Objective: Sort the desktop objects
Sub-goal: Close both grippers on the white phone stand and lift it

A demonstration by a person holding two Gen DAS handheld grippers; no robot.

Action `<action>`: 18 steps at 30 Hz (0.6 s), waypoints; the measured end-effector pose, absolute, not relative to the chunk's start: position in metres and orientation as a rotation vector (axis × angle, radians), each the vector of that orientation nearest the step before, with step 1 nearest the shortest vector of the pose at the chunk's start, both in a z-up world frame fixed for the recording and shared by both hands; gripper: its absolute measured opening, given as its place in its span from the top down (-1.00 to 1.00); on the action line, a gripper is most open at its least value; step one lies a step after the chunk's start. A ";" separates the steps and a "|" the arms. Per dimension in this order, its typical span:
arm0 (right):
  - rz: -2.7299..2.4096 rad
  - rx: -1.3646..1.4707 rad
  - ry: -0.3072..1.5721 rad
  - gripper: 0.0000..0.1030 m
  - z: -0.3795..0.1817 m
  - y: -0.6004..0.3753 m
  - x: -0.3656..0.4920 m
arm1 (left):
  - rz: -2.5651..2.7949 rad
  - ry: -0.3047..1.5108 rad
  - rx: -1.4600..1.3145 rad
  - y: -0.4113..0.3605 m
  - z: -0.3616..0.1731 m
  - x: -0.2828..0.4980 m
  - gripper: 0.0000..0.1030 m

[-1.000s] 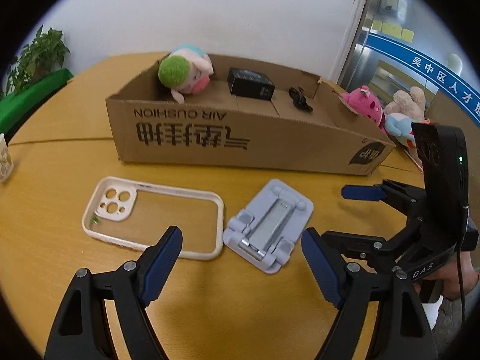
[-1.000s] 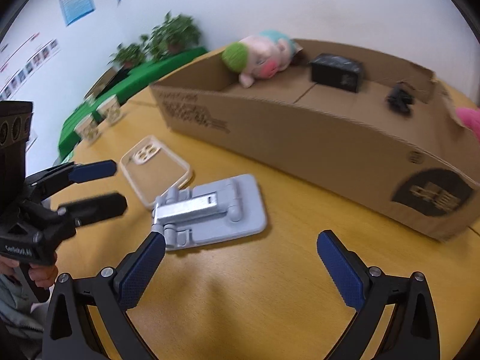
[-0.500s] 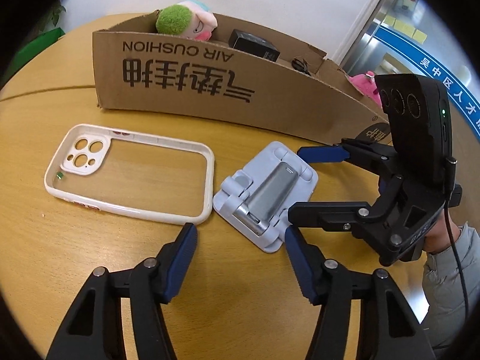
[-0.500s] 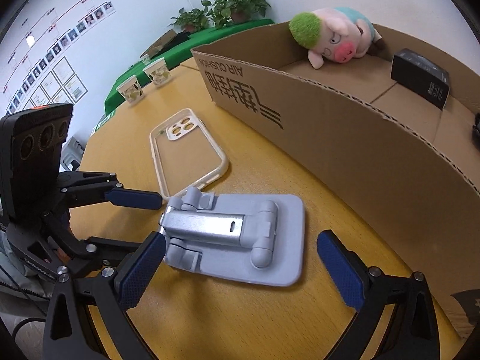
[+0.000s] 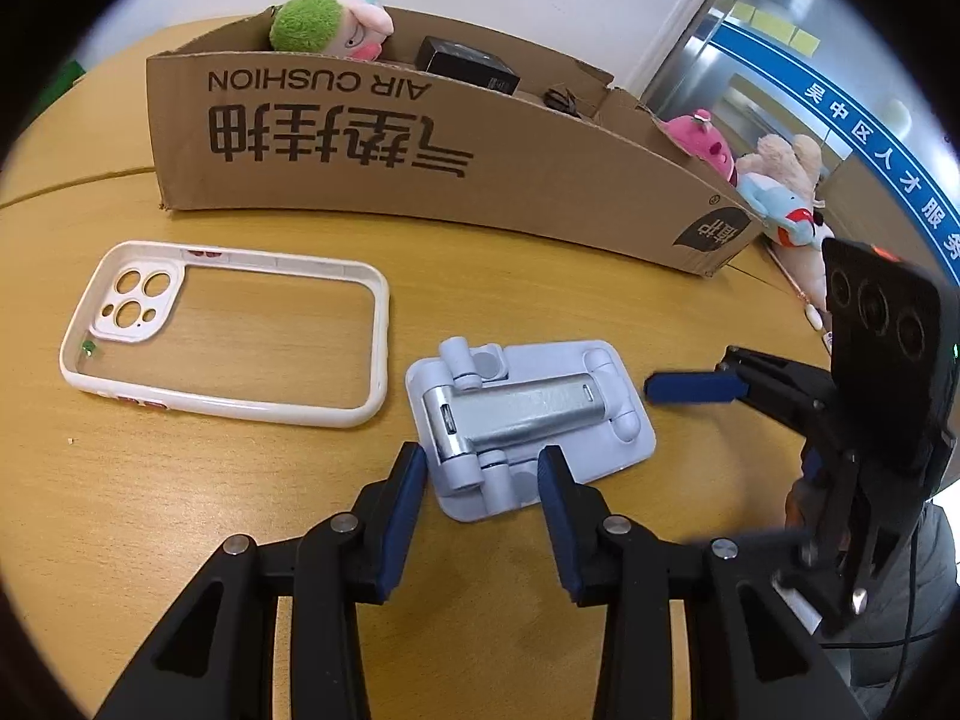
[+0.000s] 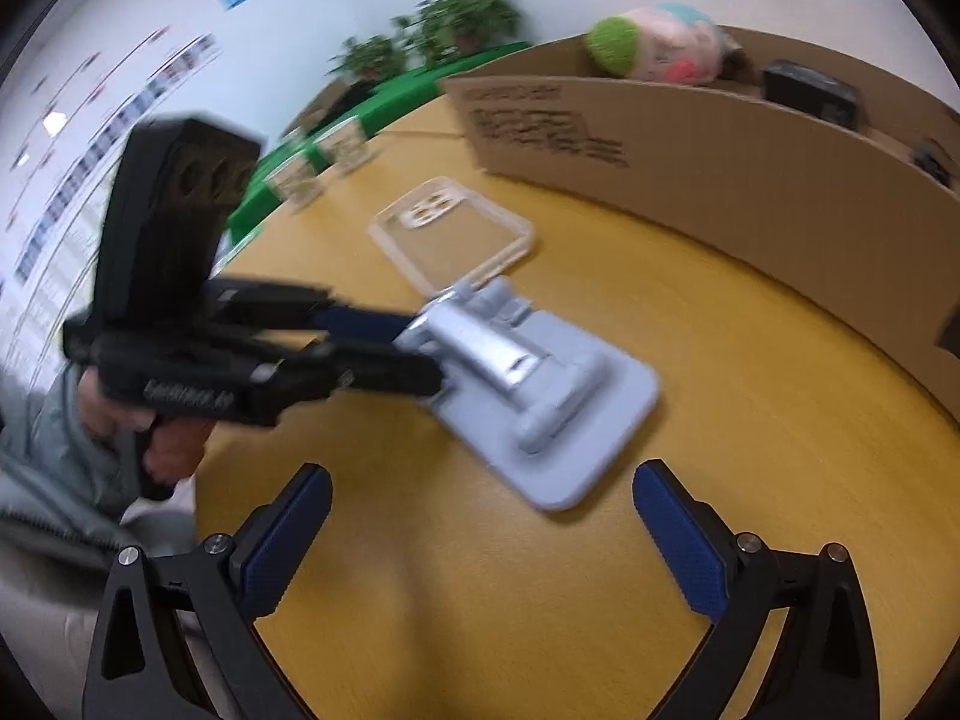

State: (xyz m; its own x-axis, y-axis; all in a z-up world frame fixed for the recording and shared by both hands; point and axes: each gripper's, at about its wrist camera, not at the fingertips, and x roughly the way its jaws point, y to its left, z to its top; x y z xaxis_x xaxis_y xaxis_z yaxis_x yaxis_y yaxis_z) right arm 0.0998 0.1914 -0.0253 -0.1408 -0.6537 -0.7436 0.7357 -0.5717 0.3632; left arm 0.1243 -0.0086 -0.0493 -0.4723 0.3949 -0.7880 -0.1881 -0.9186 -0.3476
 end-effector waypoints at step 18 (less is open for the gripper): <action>-2.169 1.186 -0.038 -0.17 -0.029 0.207 0.108 | 2.352 -0.215 -1.340 0.009 -0.052 0.122 0.44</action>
